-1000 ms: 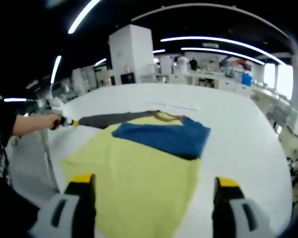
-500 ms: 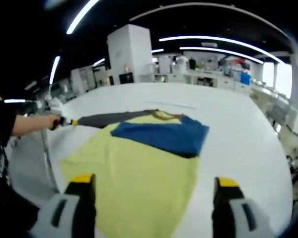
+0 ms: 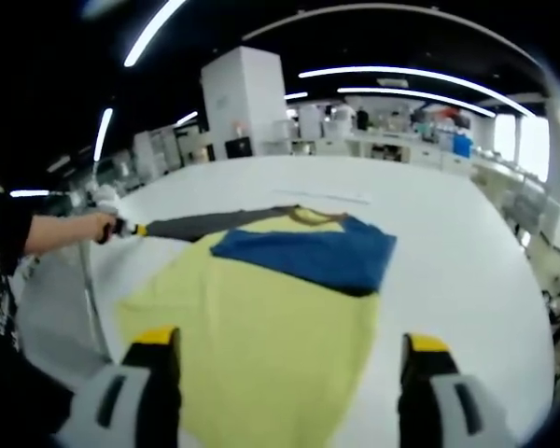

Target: Fold the garment on the visible template until the final outline fits inside the template.

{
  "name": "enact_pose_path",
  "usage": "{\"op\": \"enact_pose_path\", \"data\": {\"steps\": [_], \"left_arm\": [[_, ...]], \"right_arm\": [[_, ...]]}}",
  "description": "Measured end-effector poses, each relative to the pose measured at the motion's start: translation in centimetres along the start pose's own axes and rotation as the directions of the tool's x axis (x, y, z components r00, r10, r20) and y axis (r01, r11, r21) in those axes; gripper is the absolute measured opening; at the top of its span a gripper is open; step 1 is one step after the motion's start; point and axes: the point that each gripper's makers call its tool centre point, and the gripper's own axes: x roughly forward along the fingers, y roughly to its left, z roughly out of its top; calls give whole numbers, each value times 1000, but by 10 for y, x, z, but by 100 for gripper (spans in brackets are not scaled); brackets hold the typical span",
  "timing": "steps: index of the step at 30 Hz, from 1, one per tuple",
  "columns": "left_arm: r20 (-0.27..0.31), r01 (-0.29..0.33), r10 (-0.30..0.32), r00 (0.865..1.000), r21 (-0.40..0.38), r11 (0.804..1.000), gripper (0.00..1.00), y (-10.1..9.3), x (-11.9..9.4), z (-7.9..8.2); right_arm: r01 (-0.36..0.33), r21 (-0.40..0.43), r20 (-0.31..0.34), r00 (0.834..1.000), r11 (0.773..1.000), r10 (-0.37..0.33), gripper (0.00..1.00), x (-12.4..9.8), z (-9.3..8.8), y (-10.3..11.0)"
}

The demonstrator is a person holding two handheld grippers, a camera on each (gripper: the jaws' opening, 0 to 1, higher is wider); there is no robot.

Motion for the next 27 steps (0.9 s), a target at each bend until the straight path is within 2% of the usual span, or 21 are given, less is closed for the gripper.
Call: {"op": "enact_pose_path", "data": {"steps": [2,7,15,20,25,27], "left_arm": [[19,23,-22,1000,-16,1000,1,-6,-2,5],[45,37,-37,998,15,999,1,-14,-5,14],[75,85,-88,993,49,995,1,-39,-16,30],[78,128,-131,988,44,991,1,-48,-8,40],[104,172,-181,978,96,980,1,-79,-21,50],[106,194,-204,973,93,977,1,-86,-17,55]], "right_arm": [[4,-4,-3,1000,1000,-4,99,0,0,-2],[3,-4,4,1000,1000,-3,99,-1,1,-2],[-7,-10,8,1000,1000,7,99,-2,2,1],[-11,-13,8,1000,1000,11,99,-3,3,3],[-18,-17,3,1000,1000,18,99,-3,2,5],[-21,-22,7,1000,1000,21,99,-3,3,8]]}}
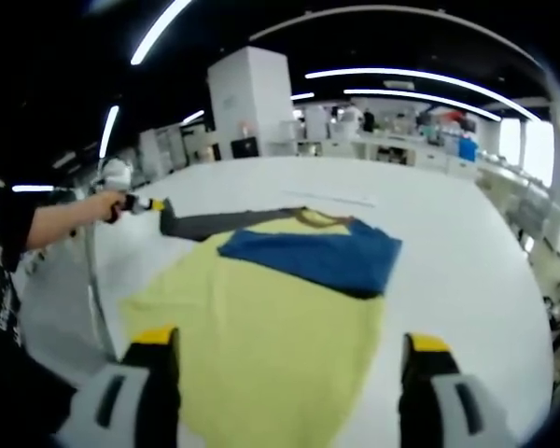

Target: Fold the garment on the visible template until the final outline fits inside the template.

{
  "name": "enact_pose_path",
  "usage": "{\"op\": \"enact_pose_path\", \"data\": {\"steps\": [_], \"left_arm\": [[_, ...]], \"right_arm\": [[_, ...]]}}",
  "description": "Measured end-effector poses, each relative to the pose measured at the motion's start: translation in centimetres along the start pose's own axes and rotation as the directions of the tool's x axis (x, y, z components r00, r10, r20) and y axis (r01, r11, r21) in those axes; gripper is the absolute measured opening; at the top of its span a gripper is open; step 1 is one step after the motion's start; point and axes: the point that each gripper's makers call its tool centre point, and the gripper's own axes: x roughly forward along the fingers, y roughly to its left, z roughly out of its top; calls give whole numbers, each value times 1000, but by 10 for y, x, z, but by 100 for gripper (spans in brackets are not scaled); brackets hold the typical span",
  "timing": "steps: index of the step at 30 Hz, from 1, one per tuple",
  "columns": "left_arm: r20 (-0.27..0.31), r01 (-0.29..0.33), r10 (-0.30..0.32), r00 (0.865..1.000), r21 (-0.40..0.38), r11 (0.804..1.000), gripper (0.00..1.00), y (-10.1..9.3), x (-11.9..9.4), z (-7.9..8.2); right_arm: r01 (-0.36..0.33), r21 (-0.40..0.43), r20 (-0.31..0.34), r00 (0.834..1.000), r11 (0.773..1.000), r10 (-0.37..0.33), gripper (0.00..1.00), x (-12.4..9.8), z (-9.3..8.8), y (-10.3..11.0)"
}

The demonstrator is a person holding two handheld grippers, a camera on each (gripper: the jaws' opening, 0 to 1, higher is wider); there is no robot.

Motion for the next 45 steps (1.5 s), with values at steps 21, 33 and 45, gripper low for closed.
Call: {"op": "enact_pose_path", "data": {"steps": [21,33,45], "left_arm": [[29,184,-186,982,44,982,1,-103,-1,29],[44,282,-286,957,86,956,1,-172,2,40],[34,368,-374,927,113,923,1,-230,6,43]], "right_arm": [[-40,-1,6,999,999,40,99,1,-5,14],[-58,5,-1,998,998,58,99,3,-13,23],[-37,18,-1,999,999,37,99,-1,-17,14]]}}
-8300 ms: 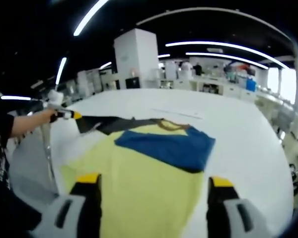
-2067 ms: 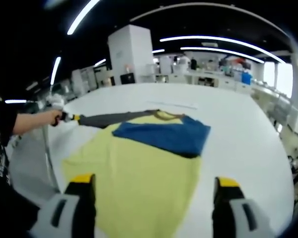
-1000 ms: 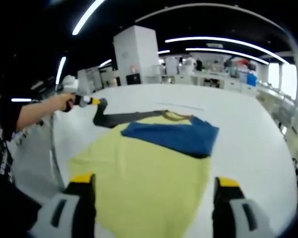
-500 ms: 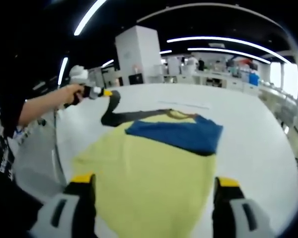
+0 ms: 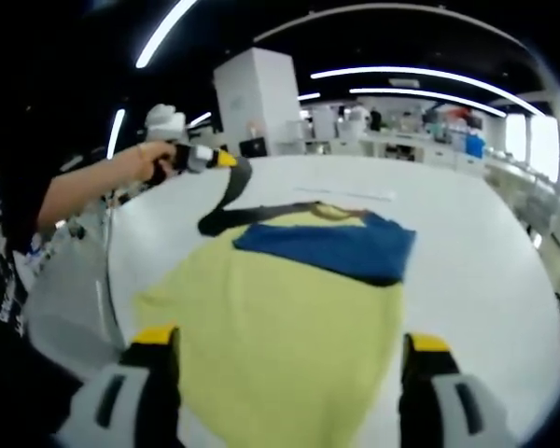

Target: Fold the garment on the visible template until the final outline fits inside the template.

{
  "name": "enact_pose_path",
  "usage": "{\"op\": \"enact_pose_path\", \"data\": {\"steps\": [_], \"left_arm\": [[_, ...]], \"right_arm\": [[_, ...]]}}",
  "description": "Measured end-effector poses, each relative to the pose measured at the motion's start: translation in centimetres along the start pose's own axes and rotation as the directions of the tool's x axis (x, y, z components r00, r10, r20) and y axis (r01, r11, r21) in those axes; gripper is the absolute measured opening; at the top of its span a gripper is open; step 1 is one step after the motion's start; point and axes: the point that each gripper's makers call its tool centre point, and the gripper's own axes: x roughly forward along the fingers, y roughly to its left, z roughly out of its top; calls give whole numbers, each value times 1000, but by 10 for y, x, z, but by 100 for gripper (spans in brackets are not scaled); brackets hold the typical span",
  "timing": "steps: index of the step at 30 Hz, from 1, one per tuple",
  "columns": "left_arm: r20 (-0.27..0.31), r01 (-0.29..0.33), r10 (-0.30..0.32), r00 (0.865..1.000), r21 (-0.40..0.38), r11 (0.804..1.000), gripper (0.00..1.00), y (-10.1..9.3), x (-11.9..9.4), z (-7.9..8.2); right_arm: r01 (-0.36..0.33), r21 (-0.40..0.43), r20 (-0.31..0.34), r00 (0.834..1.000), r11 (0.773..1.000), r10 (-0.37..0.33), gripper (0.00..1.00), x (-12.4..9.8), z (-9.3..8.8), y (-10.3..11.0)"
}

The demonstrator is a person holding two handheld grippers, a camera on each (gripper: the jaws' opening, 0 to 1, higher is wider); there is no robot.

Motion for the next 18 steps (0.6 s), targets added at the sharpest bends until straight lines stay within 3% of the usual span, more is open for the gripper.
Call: {"op": "enact_pose_path", "data": {"steps": [11,18], "left_arm": [[19,78,-78,997,-26,997,1,-49,18,4],[63,128,-125,990,-51,990,1,-86,30,10]], "right_arm": [[-1,9,-8,1000,1000,1,99,-1,-4,-2],[10,12,-21,1000,1000,-9,99,-8,-9,-10]]}}
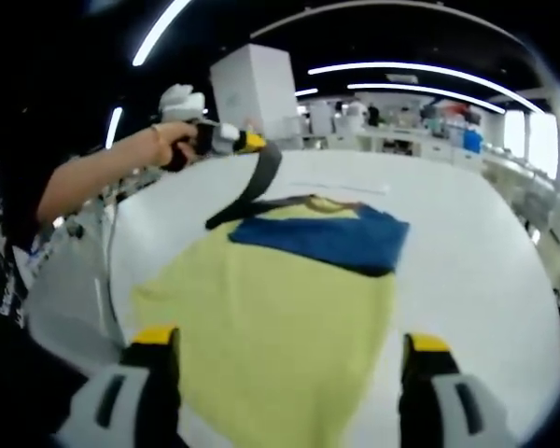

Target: Fold the garment on the visible template until the final outline fits inside the template.

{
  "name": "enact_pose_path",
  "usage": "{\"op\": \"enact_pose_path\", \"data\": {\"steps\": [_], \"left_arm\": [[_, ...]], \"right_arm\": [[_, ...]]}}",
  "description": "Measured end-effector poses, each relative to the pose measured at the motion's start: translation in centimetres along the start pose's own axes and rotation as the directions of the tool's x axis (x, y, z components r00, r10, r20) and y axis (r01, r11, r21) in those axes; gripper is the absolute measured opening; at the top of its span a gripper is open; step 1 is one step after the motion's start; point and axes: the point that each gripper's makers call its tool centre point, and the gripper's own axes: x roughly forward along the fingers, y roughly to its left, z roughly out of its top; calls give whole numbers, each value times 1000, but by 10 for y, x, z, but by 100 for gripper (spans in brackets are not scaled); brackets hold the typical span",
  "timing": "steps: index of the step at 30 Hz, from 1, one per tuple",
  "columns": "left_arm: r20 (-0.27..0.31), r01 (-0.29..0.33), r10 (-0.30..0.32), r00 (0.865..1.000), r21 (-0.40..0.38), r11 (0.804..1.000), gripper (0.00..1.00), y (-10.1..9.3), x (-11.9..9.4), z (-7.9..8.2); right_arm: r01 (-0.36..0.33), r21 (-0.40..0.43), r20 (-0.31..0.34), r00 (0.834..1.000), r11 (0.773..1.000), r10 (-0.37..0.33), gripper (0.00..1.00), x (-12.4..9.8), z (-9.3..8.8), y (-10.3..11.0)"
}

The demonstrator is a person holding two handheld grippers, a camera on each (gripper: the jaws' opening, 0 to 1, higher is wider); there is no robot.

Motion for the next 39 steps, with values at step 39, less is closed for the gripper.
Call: {"op": "enact_pose_path", "data": {"steps": [39], "left_arm": [[-137,374,-387,912,-108,921,1,-152,30,-97]], "right_arm": [[-5,8,-38,999,1000,5,99,-2,-21,6]]}}
